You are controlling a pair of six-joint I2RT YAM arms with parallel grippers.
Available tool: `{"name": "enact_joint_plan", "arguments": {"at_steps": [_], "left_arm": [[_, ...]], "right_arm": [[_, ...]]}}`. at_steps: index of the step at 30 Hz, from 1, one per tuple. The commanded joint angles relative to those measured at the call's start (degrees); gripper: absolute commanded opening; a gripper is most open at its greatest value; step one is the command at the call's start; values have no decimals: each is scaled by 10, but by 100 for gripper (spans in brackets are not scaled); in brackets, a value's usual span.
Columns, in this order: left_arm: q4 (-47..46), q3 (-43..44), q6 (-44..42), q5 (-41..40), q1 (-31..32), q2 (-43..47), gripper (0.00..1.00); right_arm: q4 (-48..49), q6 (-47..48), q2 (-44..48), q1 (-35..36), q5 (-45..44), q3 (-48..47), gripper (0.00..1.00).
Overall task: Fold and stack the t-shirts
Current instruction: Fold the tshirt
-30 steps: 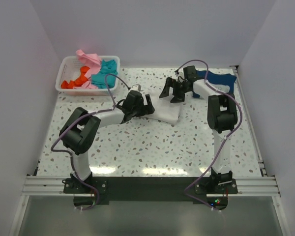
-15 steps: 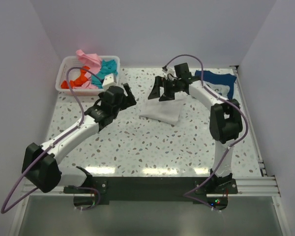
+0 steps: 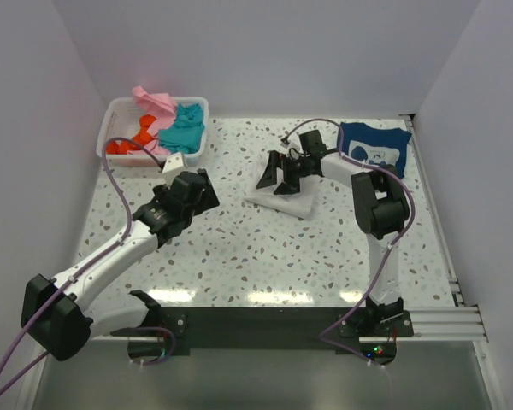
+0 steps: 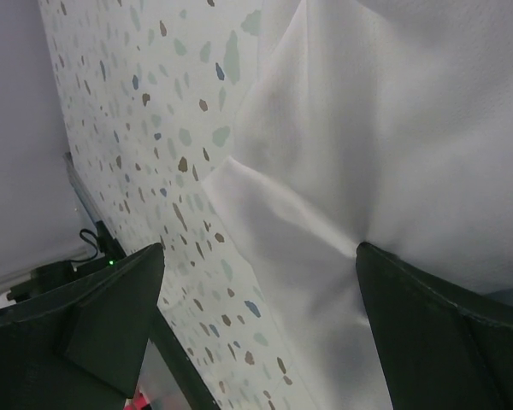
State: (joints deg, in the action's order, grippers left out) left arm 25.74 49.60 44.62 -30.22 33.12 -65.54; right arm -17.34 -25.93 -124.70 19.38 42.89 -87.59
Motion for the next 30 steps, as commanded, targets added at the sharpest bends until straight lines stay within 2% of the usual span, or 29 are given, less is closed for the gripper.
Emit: {"name": "enact_joint_plan", "arguments": {"at_steps": [1, 6, 9, 12, 13, 15, 24, 30], "left_arm": [[12, 0, 14, -23, -2, 12, 100], [13, -1, 17, -20, -2, 21, 100], [12, -6, 19, -18, -2, 25, 100], [12, -9, 20, -17, -2, 27, 100], [10, -9, 20, -15, -2, 26, 100], [10, -11, 19, -15, -3, 27, 100], [9, -22, 21, -8, -2, 37, 100], [11, -24, 21, -11, -2, 45, 100]], "right_arm": [[-39, 26, -5, 3, -34, -5, 99], [-77, 53, 81, 2, -48, -19, 99], [-53, 43, 153, 3, -50, 28, 99], [26, 21, 208, 3, -19, 139, 99], [39, 20, 213, 3, -11, 178, 99], [35, 31, 203, 3, -18, 194, 99], [32, 30, 146, -14, -86, 216, 99], [15, 41, 223, -14, -86, 266, 99]]}}
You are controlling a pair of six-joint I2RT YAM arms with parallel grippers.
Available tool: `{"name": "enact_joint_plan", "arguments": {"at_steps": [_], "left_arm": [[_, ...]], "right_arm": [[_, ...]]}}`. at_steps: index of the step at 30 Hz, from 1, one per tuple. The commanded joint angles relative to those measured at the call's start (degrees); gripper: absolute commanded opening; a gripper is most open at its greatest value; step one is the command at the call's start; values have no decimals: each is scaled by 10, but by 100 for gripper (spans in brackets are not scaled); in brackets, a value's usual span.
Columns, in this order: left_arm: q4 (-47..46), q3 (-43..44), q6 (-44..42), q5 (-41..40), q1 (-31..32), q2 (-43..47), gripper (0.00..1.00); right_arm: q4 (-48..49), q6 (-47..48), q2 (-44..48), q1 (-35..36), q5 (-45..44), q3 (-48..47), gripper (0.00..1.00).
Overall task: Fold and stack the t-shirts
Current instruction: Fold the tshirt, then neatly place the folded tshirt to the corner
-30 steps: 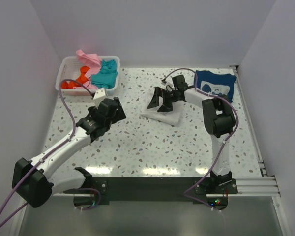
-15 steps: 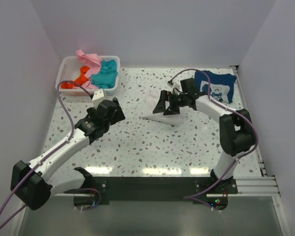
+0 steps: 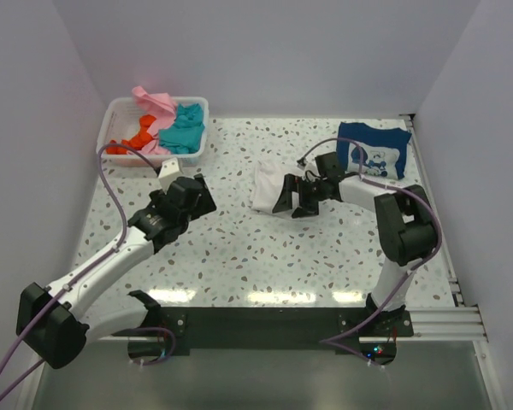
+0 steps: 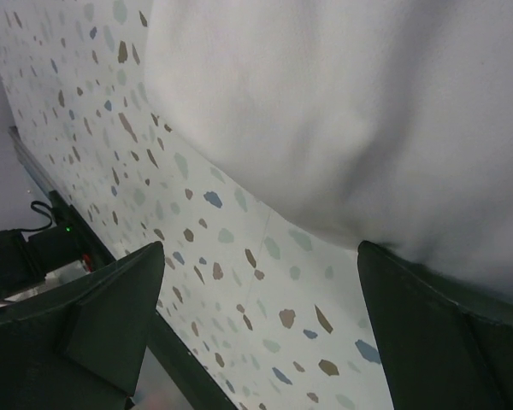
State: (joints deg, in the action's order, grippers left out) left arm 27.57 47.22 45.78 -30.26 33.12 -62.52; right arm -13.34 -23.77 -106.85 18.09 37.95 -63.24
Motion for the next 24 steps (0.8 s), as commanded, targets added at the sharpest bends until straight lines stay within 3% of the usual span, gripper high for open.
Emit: {"name": "enact_joint_plan", "arguments": {"at_steps": [1, 5, 10, 15, 24], "left_arm": [[-9, 1, 10, -9, -3, 14, 100], [-9, 3, 8, -4, -2, 11, 100], [-9, 2, 9, -6, -2, 12, 100], [-4, 1, 7, -17, -2, 22, 100], [-5, -10, 8, -44, -2, 34, 100]], "right_arm": [[-33, 24, 59, -1, -39, 22, 99], [-96, 42, 149, -1, -78, 6, 99], [-170, 44, 216, -5, -234, -37, 99], [-209, 8, 180, -59, -340, -78, 99], [-194, -4, 54, -76, -321, -135, 94]]}}
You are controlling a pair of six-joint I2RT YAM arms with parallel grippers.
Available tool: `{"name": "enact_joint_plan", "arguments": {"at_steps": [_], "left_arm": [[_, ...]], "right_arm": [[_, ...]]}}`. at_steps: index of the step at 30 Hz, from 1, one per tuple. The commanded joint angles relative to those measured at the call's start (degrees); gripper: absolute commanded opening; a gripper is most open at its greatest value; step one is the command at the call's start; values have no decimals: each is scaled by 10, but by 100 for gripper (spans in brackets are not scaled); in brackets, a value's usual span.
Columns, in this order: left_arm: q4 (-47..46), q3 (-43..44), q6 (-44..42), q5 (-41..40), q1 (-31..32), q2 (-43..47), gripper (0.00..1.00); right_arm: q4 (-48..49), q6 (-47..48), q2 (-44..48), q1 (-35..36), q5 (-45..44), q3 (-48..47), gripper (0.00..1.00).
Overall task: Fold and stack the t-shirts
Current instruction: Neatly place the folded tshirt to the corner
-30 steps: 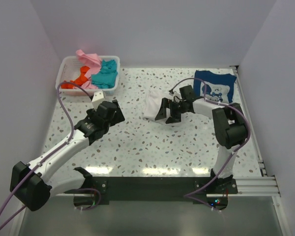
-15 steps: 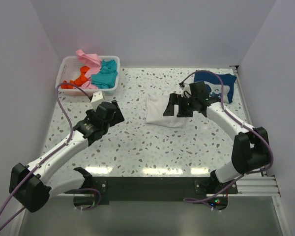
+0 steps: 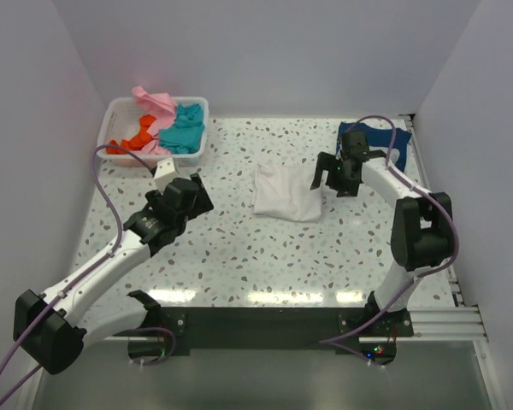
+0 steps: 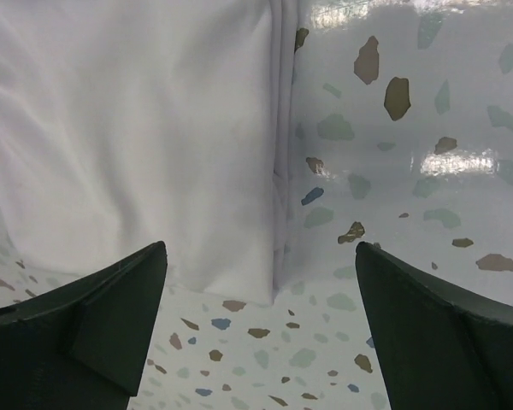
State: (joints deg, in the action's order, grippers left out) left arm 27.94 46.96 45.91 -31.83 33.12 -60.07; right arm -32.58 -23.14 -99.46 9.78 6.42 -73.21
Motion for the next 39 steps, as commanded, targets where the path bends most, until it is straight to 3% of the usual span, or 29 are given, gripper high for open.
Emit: {"name": "enact_joint_plan", "arguments": {"at_steps": [1, 6, 17, 20, 21, 27, 34, 39], "left_arm": [[-9, -7, 6, -27, -2, 7, 100], [-9, -7, 2, -32, -3, 3, 100], [-11, -16, 5, -33, -8, 3, 100], [-11, -20, 3, -31, -10, 7, 100], [-11, -21, 3, -30, -11, 7, 100], [-10, -27, 4, -29, -17, 15, 100], [-8, -28, 3, -30, -22, 22, 100], [4, -26, 9, -35, -25, 23, 100]], "right_arm": [[10, -11, -31, 6, 8, -37, 92], [25, -20, -96, 12, 37, -53, 77], [19, -24, -158, 51, 7, -69, 61], [13, -20, -173, 55, -9, -78, 49], [12, -18, -175, 59, -13, -82, 39], [9, 37, -194, 68, -40, -126, 4], [-17, 115, -193, 69, -112, -211, 0], [-67, 144, -215, 68, -234, -297, 0]]}}
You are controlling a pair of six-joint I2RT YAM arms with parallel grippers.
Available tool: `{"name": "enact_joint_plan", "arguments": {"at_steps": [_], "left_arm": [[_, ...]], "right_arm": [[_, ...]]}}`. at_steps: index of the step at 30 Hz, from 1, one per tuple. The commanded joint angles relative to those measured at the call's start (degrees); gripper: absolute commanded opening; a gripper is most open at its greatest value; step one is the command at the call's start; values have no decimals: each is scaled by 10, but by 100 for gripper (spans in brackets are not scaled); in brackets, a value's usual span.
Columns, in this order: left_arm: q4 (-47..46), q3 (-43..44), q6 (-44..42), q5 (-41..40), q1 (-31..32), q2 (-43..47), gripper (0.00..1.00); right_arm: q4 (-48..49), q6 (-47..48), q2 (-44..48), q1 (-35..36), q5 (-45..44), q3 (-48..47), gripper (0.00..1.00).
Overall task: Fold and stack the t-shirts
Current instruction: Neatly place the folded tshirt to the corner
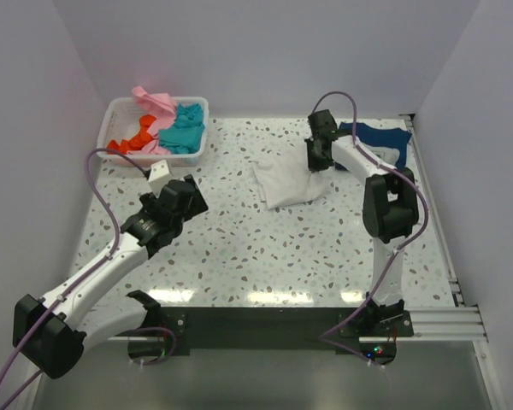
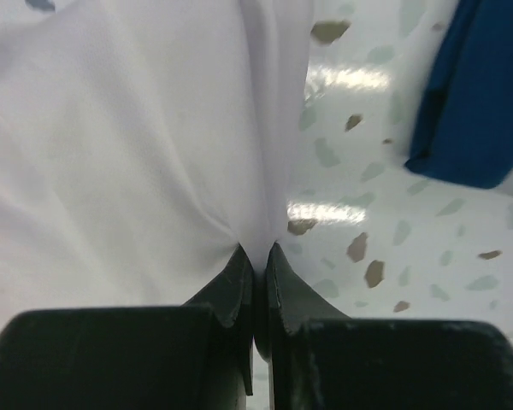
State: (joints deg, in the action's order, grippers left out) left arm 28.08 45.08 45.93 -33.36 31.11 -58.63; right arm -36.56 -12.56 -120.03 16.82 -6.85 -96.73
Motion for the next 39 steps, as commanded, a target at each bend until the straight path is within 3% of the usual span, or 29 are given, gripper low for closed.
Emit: {"name": "enact_joint_plan", "arguments": {"at_steps": [1, 16, 25, 39], "left_arm": [[8, -7, 11, -21, -5, 11, 100], [65, -15, 45, -60, -7, 53, 100], [75, -9, 51, -67, -7, 51, 100], [85, -6, 55, -79, -7, 52, 100]], "right_arm": [[-39, 47, -20, -1, -119, -73, 0], [-77, 161, -65, -24, -365, -242, 0], [-74, 176, -63, -47, -410, -285, 0], [-90, 177, -70, -63, -411, -376, 0]]}}
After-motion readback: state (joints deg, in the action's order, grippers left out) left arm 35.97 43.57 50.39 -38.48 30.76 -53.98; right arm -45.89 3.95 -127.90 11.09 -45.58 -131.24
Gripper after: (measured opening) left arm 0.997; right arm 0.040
